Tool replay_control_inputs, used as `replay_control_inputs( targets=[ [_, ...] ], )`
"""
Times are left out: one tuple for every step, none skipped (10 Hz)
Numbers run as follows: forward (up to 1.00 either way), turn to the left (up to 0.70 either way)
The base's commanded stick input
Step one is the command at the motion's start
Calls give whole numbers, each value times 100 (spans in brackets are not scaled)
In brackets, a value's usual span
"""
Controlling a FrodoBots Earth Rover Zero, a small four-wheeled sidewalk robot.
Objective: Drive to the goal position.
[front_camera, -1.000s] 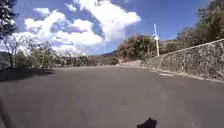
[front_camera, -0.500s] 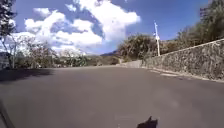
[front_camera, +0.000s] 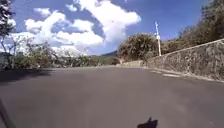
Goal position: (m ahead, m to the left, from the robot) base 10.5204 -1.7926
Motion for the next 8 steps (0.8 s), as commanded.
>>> replay_control_inputs(
  targets=[
    [50, 0],
    [50, 0],
    [50, 0],
    [50, 0],
    [50, 0],
    [50, 0],
    [50, 0],
    [50, 0]
  ],
)
